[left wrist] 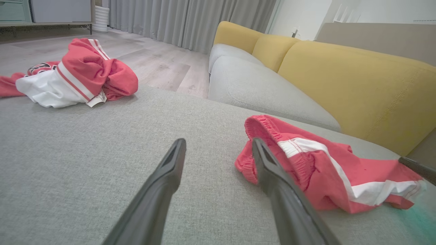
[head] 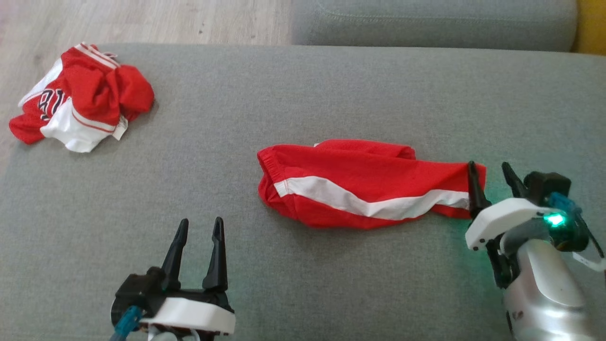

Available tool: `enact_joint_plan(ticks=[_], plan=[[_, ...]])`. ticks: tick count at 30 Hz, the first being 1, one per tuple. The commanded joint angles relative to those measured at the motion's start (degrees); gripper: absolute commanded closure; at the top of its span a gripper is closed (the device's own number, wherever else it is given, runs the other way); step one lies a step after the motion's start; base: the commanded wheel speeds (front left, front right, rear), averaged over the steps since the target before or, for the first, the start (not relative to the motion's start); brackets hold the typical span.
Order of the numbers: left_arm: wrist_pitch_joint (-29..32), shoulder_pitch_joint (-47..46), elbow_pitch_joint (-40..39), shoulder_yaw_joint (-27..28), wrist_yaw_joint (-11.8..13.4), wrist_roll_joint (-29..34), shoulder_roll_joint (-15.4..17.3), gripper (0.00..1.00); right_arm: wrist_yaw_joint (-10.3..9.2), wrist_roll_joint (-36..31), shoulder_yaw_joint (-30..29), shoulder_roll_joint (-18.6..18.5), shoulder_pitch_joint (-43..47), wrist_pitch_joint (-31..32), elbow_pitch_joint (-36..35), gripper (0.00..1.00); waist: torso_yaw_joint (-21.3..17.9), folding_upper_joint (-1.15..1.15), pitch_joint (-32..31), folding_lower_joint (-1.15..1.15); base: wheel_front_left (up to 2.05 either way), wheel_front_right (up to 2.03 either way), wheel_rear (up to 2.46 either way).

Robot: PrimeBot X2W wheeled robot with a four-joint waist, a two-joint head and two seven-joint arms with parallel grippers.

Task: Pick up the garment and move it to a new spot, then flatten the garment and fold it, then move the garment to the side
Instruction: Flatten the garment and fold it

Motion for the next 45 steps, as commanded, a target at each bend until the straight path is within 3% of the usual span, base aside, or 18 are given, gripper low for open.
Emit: enact_joint_plan(ticks=[1,11,27,45], plan=[[-0.5,-1.4,-1.5,1.9,0.1,-0.2,0.4,0.0,0.43,-0.9,0.9,0.0,-2.4,-1.8,-1.2,0.0,-0.3,0.0,-0.5,0.0,0.0,0.0,0.0],[-0.4,0.3,-2.7,1.4,0.6,0.0,0.4,0.0,0.43,-0.9,1.8,0.7,4.9,-7.5,-7.8,0.0,-2.8,0.0,-5.5,0.0,0.0,0.0,0.0],[0.3,4.4,-2.8,1.0,1.9,-0.9,1.2,0.0,0.43,3.4,7.2,0.8,22.3,-6.1,-27.2,0.0,-3.9,0.0,-9.7,0.0,0.0,0.0,0.0],[0.5,4.0,-2.4,0.7,2.5,-1.4,1.6,0.0,0.43,3.8,8.2,0.8,24.7,-4.6,-29.4,0.0,-3.2,0.0,-9.9,0.0,0.0,0.0,0.0]])
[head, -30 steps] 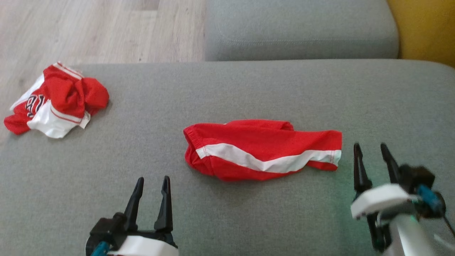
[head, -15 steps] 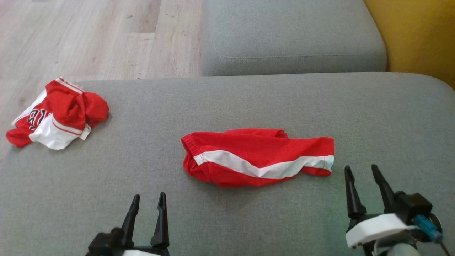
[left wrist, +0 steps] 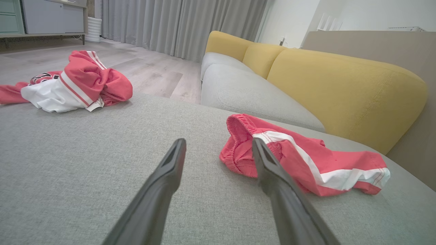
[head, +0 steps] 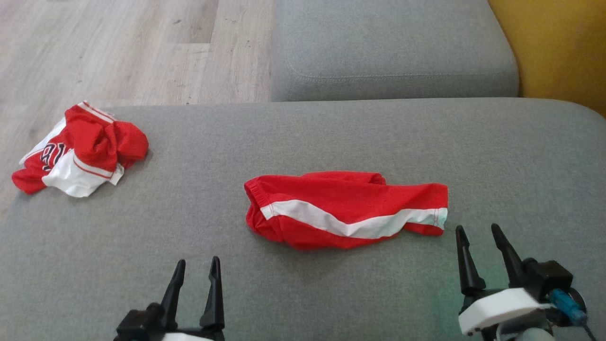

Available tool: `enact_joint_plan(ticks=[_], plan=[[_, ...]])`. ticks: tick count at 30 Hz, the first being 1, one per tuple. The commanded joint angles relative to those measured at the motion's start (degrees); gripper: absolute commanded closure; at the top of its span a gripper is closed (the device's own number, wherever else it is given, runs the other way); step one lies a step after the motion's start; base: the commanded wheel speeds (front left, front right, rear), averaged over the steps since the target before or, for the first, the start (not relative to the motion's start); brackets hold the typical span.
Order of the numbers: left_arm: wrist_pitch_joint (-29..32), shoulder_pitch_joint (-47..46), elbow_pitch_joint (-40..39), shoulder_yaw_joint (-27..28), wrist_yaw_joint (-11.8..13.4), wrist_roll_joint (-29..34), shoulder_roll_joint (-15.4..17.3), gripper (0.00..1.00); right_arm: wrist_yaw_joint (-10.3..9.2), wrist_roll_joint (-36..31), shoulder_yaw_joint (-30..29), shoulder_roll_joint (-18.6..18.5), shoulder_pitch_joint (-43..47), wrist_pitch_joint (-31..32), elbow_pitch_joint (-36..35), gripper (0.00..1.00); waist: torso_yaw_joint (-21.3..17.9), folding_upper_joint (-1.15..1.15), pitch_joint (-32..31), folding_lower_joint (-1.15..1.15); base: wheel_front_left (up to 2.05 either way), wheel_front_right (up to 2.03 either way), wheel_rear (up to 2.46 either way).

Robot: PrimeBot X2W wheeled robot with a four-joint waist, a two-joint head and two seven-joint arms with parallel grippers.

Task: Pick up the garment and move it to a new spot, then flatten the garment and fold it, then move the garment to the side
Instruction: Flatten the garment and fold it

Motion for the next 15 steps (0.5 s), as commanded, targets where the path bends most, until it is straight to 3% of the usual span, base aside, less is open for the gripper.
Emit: enact_joint_plan(ticks=[1,9,15], plan=[[-0.1,-3.0,-1.5,1.5,0.4,-0.3,0.5,0.0,0.43,0.0,1.5,-0.3,-1.4,-0.1,-2.2,0.0,0.0,0.0,0.1,0.0,0.0,0.0,0.0],[1.0,-4.4,-2.0,0.3,-0.1,-0.1,0.8,0.0,0.43,0.0,1.8,-0.3,-1.6,0.3,-2.2,0.0,-0.6,0.0,1.3,0.0,0.0,0.0,0.0],[10.3,-12.7,-0.2,-3.5,-2.8,-1.6,-1.0,0.0,0.43,-0.5,1.6,-0.3,-2.3,0.7,-2.2,0.0,-1.2,0.0,3.1,0.0,0.0,0.0,0.0]])
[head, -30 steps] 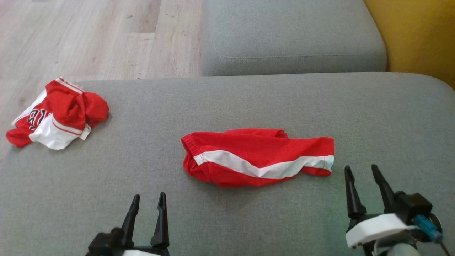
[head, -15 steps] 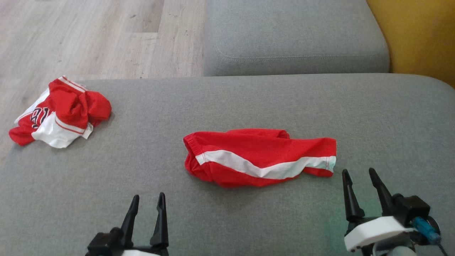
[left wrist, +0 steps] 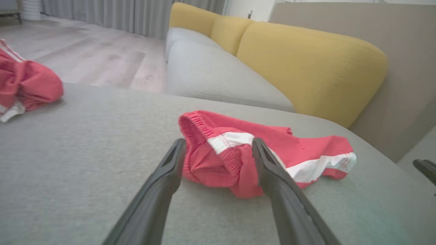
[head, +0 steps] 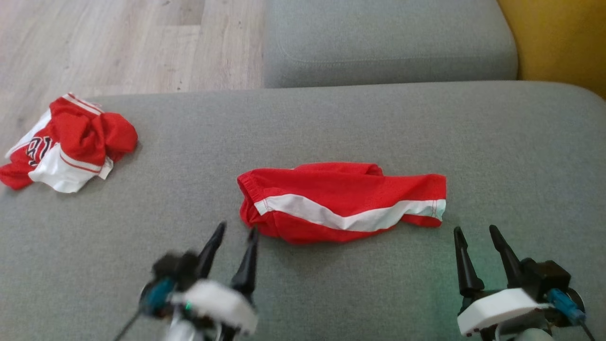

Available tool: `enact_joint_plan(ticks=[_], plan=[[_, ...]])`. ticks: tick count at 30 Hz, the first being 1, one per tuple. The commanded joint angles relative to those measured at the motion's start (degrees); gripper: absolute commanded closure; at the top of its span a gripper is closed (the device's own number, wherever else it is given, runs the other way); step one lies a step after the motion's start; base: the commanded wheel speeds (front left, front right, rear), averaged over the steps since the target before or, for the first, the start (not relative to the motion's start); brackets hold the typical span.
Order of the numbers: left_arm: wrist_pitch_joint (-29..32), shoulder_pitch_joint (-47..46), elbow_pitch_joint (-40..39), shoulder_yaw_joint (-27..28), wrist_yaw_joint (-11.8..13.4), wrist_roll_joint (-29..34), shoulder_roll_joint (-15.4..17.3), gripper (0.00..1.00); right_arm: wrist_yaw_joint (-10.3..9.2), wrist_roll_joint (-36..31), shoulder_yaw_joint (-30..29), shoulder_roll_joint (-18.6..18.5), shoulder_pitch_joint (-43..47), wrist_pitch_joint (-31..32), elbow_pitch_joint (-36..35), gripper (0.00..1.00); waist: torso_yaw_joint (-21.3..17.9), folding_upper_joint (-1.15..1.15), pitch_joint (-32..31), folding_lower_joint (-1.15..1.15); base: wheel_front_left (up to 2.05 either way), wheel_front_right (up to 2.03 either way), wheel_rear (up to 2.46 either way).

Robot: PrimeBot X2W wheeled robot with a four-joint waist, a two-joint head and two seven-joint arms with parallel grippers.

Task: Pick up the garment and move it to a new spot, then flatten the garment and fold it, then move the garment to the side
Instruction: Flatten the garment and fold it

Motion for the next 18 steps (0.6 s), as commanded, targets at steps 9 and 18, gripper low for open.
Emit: enact_joint_plan(ticks=[9,18], plan=[[11.8,-12.1,7.1,3.7,0.3,-10.0,-3.3,0.0,0.43,-0.7,2.5,-0.3,-4.3,0.4,-2.1,0.0,-2.2,0.0,2.8,0.0,0.0,0.0,0.0],[13.4,-16.0,11.1,3.8,-0.7,-13.3,-4.0,0.0,0.43,-1.4,2.3,-0.3,-5.5,0.3,-1.5,0.0,-3.9,0.0,4.8,0.0,0.0,0.0,0.0]])
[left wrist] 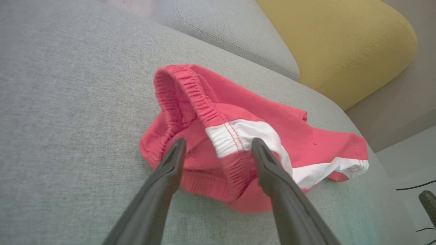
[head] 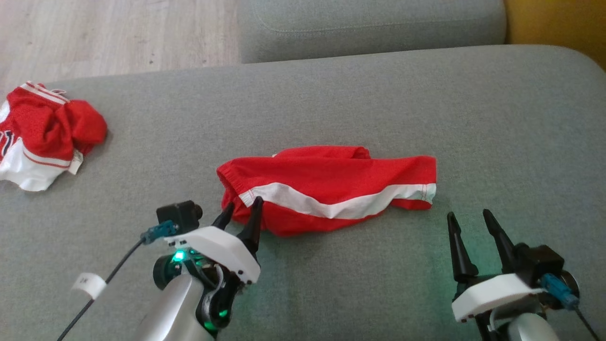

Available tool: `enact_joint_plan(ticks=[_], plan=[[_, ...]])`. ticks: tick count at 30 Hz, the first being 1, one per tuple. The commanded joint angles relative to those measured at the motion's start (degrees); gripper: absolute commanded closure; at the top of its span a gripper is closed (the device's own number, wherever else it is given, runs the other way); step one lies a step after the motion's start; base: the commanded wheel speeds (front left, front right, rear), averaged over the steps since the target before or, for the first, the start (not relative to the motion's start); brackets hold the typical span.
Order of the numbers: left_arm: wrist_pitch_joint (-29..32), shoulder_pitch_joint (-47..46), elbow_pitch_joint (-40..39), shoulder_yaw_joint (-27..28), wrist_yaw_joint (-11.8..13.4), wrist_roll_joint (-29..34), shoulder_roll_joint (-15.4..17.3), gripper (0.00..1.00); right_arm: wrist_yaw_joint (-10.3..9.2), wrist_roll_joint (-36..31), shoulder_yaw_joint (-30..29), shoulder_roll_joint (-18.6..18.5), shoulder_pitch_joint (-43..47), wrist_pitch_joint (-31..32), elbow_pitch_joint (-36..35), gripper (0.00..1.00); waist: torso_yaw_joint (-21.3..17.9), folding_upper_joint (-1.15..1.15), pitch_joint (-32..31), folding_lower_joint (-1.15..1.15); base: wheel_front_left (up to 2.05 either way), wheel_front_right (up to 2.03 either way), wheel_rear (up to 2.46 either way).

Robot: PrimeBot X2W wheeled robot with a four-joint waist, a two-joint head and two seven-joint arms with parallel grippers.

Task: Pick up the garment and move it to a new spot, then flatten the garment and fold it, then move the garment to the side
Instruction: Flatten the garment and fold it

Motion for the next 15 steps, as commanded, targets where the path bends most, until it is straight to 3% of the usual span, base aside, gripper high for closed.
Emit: enact_joint_plan(ticks=[1,15], plan=[[-0.2,-3.5,-1.2,1.8,-0.3,-0.2,0.2,0.0,0.43,-0.4,1.3,-0.3,-2.8,-0.2,-1.6,0.0,-0.4,0.0,0.3,-0.01,0.0,0.0,0.0],[0.3,-5.0,-0.5,0.6,-1.7,-3.9,-0.3,0.0,0.43,-0.5,1.8,-0.3,-3.3,-0.7,-0.5,0.0,-1.4,0.0,0.2,-0.01,0.0,0.0,0.0]])
